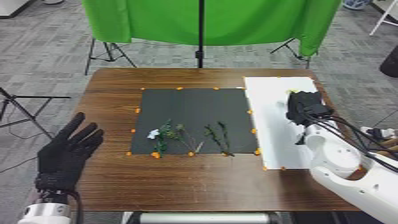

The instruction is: Arrange flowers

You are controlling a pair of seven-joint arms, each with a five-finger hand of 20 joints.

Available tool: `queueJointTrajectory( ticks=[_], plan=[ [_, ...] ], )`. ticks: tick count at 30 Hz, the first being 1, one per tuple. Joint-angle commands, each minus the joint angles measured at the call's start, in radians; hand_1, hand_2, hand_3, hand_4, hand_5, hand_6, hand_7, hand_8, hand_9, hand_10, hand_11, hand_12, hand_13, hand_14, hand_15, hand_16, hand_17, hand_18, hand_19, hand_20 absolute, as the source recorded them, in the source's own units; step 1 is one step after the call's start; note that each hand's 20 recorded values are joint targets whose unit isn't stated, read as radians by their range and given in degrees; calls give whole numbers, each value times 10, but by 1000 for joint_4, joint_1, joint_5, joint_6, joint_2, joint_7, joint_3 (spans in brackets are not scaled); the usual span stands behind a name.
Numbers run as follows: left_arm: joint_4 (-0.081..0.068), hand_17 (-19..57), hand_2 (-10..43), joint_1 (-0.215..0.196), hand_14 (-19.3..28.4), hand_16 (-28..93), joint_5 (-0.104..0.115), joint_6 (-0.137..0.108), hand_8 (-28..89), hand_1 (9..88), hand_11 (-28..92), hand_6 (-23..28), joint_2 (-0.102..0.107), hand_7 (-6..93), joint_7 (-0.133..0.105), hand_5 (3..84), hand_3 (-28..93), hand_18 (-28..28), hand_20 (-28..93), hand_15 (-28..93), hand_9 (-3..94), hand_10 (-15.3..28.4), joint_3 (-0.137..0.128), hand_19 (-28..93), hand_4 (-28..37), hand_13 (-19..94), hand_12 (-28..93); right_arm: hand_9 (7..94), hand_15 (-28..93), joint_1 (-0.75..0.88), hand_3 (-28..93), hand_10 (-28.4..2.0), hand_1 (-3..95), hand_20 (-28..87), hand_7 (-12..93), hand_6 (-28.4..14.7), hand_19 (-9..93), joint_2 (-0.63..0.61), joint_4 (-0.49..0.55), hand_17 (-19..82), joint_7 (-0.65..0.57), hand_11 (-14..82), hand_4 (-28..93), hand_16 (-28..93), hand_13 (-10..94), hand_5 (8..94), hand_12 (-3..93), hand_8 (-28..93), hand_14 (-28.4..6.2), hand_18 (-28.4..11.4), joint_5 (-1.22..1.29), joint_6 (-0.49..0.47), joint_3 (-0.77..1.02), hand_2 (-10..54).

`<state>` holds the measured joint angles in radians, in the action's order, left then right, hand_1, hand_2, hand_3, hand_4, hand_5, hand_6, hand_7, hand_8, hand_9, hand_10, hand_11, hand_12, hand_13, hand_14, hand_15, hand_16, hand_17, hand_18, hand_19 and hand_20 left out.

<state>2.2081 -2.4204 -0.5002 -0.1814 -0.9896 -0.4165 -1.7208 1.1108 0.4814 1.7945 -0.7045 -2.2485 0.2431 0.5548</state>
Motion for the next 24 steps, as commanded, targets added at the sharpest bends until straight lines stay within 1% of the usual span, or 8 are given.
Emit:
queueJointTrajectory(
  ticks=[1, 5, 10, 12, 14, 19, 20, 24],
  plan=[
    [16, -117, 57, -43, 273, -88, 5, -10, -98, 227, 190, 76, 10, 104, -9, 345, 814, 247, 52, 423, 329, 196, -26, 530, -266, 208, 89, 937, 645, -131, 662, -37, 597, 471, 163, 17, 788, 132, 85, 274, 76, 197, -283, 292, 788, 904, 340, 25, -30, -218, -24, 63, -39, -95],
    [23, -117, 57, -62, 273, -88, 11, -17, -99, 226, 191, 76, 16, 104, -12, 345, 814, 247, 52, 424, 329, 196, -43, 530, -267, 209, 90, 937, 642, -254, 677, -39, 589, 473, 161, 17, 788, 328, 38, 275, 137, 199, -283, 296, 790, 905, 339, 27, -29, -219, -4, 63, -132, -95],
    [24, -116, 57, -45, 273, -88, 22, -28, -99, 227, 190, 76, 50, 104, -28, 345, 815, 247, 52, 424, 329, 197, -36, 530, -267, 209, 90, 937, 640, -383, 677, -38, 588, 472, 161, 17, 787, 568, -90, 275, 237, 198, -283, 298, 790, 904, 338, 30, -30, -218, -8, 96, -260, -95],
    [21, -117, 57, -24, 273, -88, 14, -19, -99, 226, 190, 76, 50, 104, -14, 345, 815, 247, 52, 425, 328, 196, -32, 530, -267, 209, 90, 937, 640, -405, 678, -36, 586, 472, 159, 19, 787, 655, -154, 274, 267, 197, -283, 298, 790, 901, 338, 29, -31, -217, 16, 87, -278, -95],
    [13, -117, 57, 28, 273, -88, 0, -8, -99, 227, 190, 76, 48, 104, 31, 345, 814, 247, 52, 424, 329, 197, -25, 530, -267, 209, 90, 937, 641, -414, 680, -35, 583, 471, 160, 21, 786, 716, -214, 273, 283, 197, -283, 298, 788, 900, 337, 30, -31, -215, 14, 82, -287, -95],
    [-3, -117, 57, 98, 273, -88, 3, -6, -99, 226, 190, 76, 99, 104, 16, 345, 815, 248, 52, 424, 329, 196, 12, 530, -267, 208, 90, 937, 643, -518, 684, -35, 577, 471, 161, 25, 785, 786, -325, 267, 236, 192, -283, 299, 782, 895, 340, 29, -31, -212, 70, 110, -443, -95],
    [-7, -117, 57, 110, 273, -88, -1, -2, -99, 226, 190, 76, 97, 104, 22, 345, 815, 248, 52, 424, 328, 196, 14, 530, -267, 208, 90, 937, 644, -537, 684, -35, 576, 471, 161, 25, 785, 793, -335, 267, 216, 191, -283, 298, 781, 895, 341, 28, -32, -212, 93, 120, -477, -95],
    [-21, -117, 56, 145, 273, -88, 18, -8, -99, 226, 189, 76, 129, 103, 0, 345, 816, 247, 52, 424, 329, 196, 40, 530, -267, 209, 90, 937, 646, -515, 693, -39, 566, 470, 165, 27, 781, 814, -364, 257, 214, 183, -283, 295, 772, 887, 342, 28, -32, -209, 104, 71, -479, -95]
  ],
)
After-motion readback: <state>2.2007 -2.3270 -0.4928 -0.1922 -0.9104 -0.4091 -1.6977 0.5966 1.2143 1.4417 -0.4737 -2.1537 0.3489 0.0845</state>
